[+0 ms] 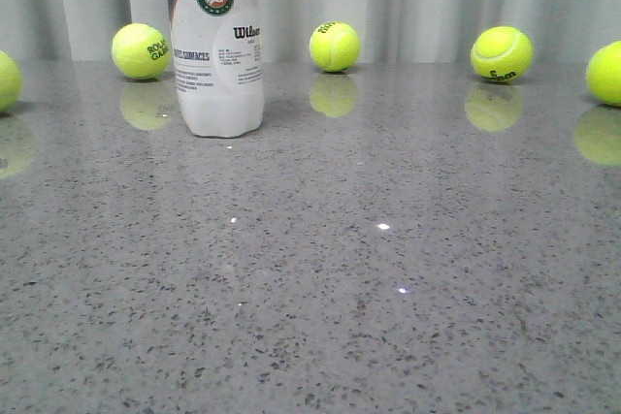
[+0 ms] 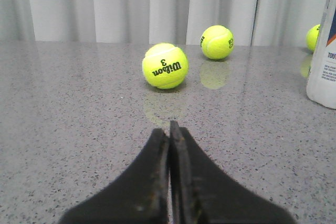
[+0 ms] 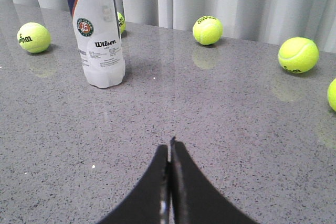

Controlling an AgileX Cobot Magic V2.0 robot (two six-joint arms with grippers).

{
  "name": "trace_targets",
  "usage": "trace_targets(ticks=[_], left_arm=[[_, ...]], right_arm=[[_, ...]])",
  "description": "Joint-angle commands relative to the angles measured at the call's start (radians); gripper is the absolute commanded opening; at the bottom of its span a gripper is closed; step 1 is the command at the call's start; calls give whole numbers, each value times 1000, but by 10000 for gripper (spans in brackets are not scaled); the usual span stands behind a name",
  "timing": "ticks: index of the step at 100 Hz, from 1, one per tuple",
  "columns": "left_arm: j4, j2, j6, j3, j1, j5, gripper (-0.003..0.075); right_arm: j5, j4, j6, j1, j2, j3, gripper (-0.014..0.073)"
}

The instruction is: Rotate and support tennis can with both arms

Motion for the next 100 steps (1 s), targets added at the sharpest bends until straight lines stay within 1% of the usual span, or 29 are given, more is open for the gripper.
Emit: trace_targets(ticks=[1, 75, 84, 91, 92, 100], left_arm=[[1, -34, -13, 45, -8, -90, -19], [1, -34, -13, 45, -8, -90, -19], [1, -34, -13, 45, -8, -90, -19], [1, -34, -13, 45, -8, -90, -19], [1, -34, -13, 45, -8, -90, -19], [1, -34, -13, 45, -8, -90, -19]], right_arm=[[-71, -7, -7, -7, 9, -26, -60], [-75, -7, -7, -7, 9, -26, -60], [-160, -7, -7, -9, 9, -3, -60], [-277, -7, -7, -25, 9, 33, -60], [-277, -7, -7, -25, 9, 37, -60], [-429, -17, -7, -86, 9, 99, -60]])
